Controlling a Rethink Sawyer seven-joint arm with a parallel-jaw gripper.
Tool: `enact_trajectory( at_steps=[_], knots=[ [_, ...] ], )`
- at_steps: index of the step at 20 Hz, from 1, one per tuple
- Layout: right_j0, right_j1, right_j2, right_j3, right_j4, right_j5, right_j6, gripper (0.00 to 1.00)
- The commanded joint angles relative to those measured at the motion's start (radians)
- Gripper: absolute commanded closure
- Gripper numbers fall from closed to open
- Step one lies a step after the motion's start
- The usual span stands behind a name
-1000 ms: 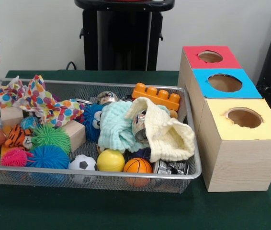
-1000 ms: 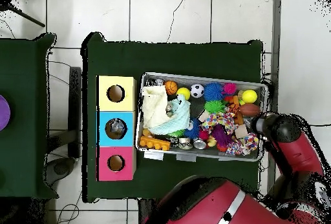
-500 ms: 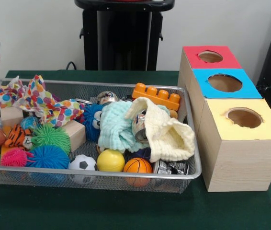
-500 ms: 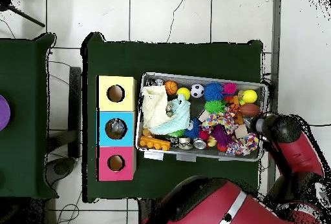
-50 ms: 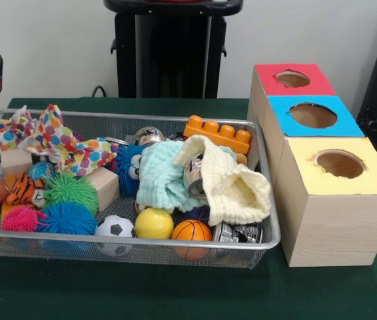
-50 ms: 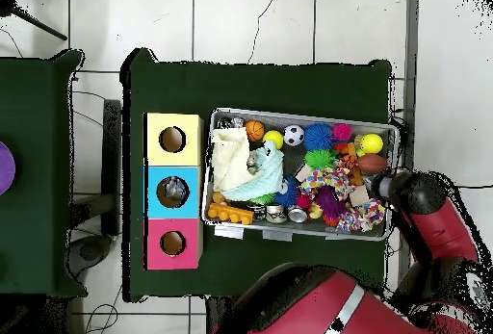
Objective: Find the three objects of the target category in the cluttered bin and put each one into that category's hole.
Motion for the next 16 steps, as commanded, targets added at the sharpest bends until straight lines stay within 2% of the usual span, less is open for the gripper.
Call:
enact_trajectory(
  at_steps=[1,13,16],
  knots=[
    [0.017,0.079,0.180,0.082,0.048,-0.049,0.192,0.00],
    [0.039,0.070,0.168,0.102,0.079,-0.030,0.210,0.00],
    [0.051,0.058,0.141,0.100,0.070,0.008,0.204,0.00]
  ],
)
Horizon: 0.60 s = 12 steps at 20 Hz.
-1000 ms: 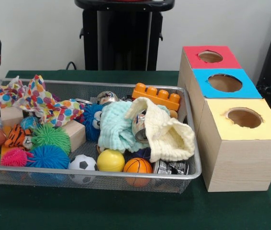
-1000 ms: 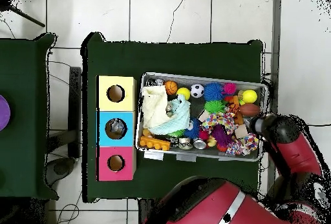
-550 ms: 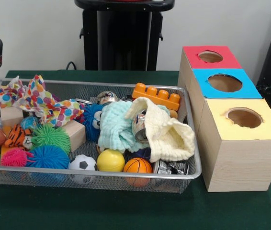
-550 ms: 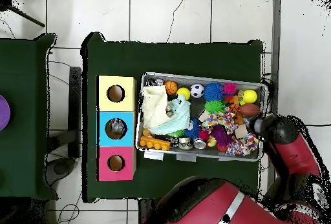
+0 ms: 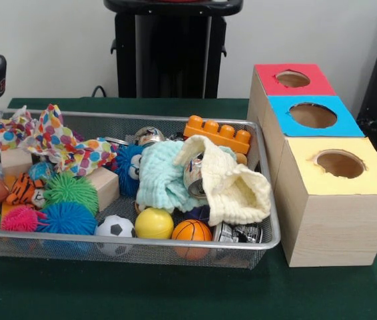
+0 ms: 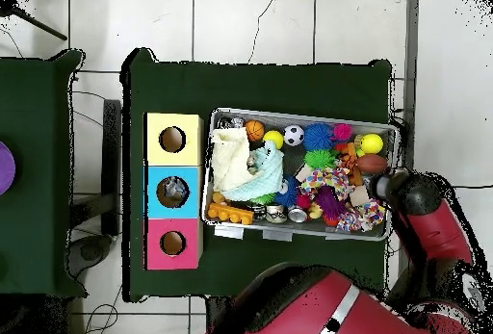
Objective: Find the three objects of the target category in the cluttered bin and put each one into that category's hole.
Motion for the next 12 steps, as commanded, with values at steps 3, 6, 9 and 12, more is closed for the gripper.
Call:
enact_trajectory(
  at_steps=[3,6,9,12],
  knots=[
    [0.048,0.045,0.099,0.065,0.015,0.096,0.194,0.00],
    [0.061,0.028,0.057,0.051,-0.003,0.167,0.193,0.00],
    [0.068,0.013,0.030,0.039,-0.017,0.216,0.188,0.00],
    [0.072,0.003,0.013,0.031,-0.022,0.247,0.184,0.00]
  ],
)
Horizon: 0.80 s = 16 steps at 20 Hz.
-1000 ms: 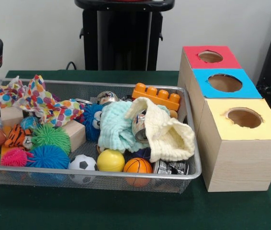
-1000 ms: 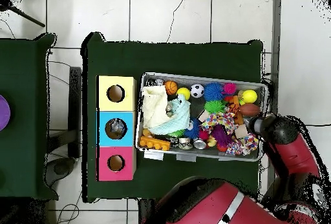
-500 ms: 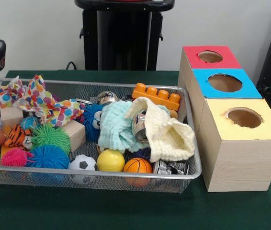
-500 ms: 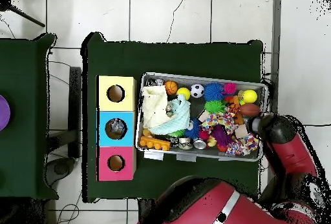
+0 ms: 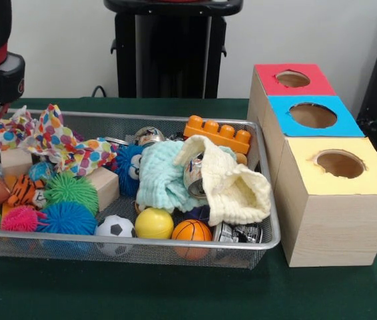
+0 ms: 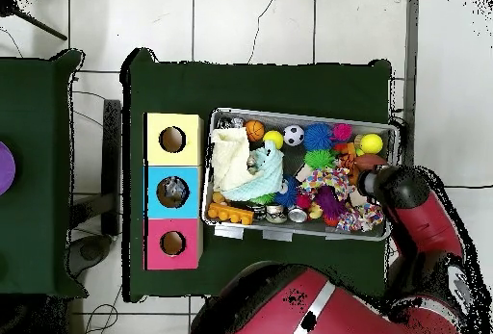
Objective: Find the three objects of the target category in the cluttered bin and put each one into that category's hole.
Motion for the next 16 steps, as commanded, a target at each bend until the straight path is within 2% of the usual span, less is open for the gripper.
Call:
enact_trajectory(
  at_steps=[1,4,11,16],
  knots=[
    [0.016,0.004,0.032,0.030,-0.020,0.185,0.181,0.00],
    [0.012,0.014,0.042,0.027,-0.010,0.174,0.178,0.00],
    [-0.019,0.064,0.109,0.023,0.020,0.069,0.161,0.00],
    [-0.026,0.088,0.117,0.008,0.023,0.041,0.157,0.00]
  ],
)
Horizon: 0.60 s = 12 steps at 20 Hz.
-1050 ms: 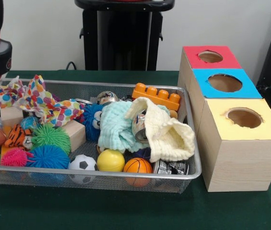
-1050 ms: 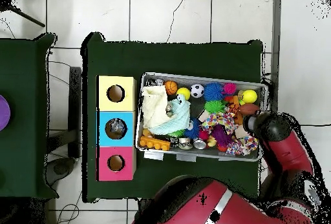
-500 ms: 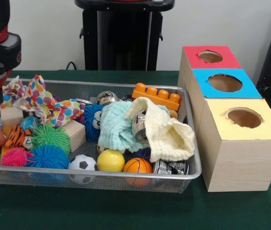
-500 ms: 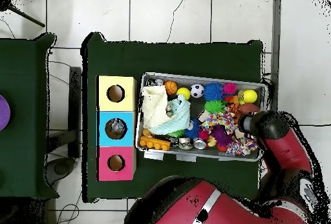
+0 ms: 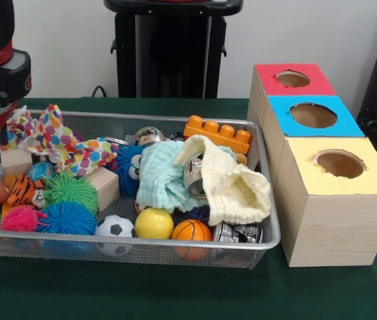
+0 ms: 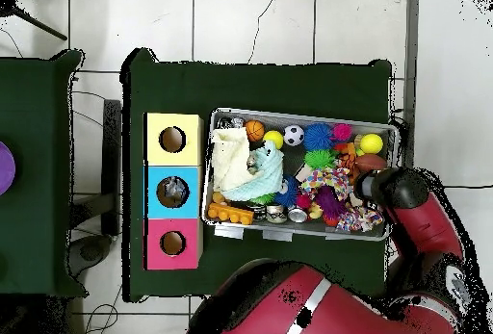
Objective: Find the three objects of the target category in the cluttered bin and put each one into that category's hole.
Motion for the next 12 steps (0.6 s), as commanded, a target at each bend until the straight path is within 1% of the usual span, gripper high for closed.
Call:
enact_trajectory(
  at_steps=[1,8,12],
  knots=[
    [-0.031,0.079,0.135,0.008,0.024,-0.041,0.157,0.00],
    [-0.049,0.113,0.171,-0.004,0.031,-0.108,0.146,0.00],
    [-0.059,0.120,0.168,-0.018,0.017,-0.113,0.127,0.00]
  ],
)
